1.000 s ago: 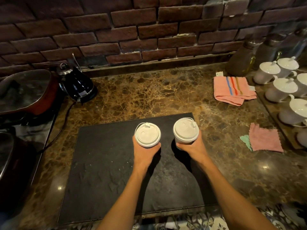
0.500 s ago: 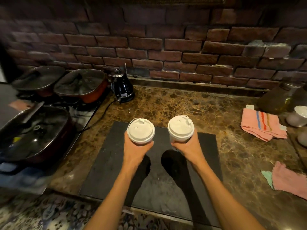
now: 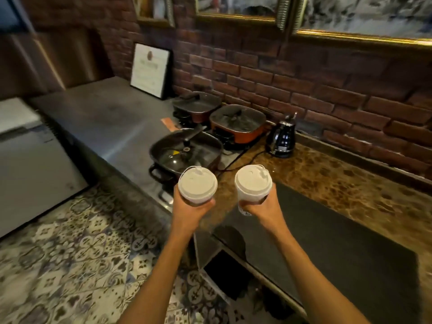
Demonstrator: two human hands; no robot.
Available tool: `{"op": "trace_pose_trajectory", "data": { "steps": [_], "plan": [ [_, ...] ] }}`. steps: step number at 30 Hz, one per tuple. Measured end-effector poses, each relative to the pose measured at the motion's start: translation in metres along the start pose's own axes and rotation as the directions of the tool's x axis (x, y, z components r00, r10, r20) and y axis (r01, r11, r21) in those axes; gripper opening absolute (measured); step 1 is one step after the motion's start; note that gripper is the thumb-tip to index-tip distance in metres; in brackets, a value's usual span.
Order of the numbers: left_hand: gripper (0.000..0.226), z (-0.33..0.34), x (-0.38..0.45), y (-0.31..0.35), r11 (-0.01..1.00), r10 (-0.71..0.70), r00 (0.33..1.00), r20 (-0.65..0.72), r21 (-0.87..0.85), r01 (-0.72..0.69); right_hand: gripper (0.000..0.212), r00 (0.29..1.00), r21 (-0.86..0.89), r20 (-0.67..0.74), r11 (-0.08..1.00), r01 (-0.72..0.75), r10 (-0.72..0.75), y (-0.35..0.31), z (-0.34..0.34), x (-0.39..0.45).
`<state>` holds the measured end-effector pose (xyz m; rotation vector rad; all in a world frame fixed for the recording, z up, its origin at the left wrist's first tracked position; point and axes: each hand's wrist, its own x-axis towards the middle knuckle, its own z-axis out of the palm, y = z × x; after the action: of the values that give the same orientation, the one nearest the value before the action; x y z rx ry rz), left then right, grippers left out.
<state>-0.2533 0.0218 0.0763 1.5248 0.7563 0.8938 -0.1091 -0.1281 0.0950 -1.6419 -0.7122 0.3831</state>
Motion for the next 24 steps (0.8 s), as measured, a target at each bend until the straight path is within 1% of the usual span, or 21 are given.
{"op": "trace_pose_trajectory", "data": {
  "steps": [2,5,8,11,14,17,20,23,24],
  "plan": [
    [0.092,-0.053,-0.003,0.001,1.000,0.001,0.997,-0.073,-0.003,-0.002,0.101,0.998,0.032,0.070,1.000,0.002,-0.004,-0.015,0.050,-0.009],
    [0.091,-0.137,-0.012,0.005,0.999,0.038,0.984,-0.175,0.017,-0.035,0.099,0.988,0.040,0.151,0.999,-0.001,-0.005,-0.035,0.127,-0.024],
    [0.097,-0.225,-0.027,0.003,0.998,0.055,0.962,-0.268,0.038,-0.047,0.100,0.971,0.037,0.238,0.999,0.027,-0.035,-0.051,0.206,-0.041],
    [0.090,-0.313,-0.053,0.004,0.997,0.078,0.917,-0.391,0.037,-0.069,0.102,0.924,0.075,0.375,0.996,0.054,-0.079,-0.074,0.291,-0.064],
    [0.083,-0.394,-0.083,0.009,0.997,0.082,0.846,-0.527,0.047,-0.067,0.097,0.867,0.116,0.479,0.989,0.096,-0.140,-0.100,0.375,-0.097],
    [0.083,-0.471,-0.120,0.014,0.994,0.107,0.762,-0.639,0.096,-0.059,0.093,0.776,0.171,0.605,0.981,0.093,-0.179,-0.126,0.456,-0.139],
    [0.084,-0.541,-0.164,0.021,0.990,0.121,0.657,-0.744,0.135,-0.029,0.094,0.650,0.231,0.724,0.969,0.085,-0.230,-0.154,0.529,-0.185],
    [0.082,-0.599,-0.209,0.027,0.984,0.144,0.527,-0.838,0.177,0.012,0.091,0.517,0.257,0.822,0.966,0.040,-0.240,-0.178,0.596,-0.232],
    [0.081,-0.617,-0.225,0.027,0.982,0.149,0.474,-0.868,0.186,0.033,0.091,0.469,0.260,0.850,0.965,0.023,-0.240,-0.184,0.618,-0.247]
  ]
}}
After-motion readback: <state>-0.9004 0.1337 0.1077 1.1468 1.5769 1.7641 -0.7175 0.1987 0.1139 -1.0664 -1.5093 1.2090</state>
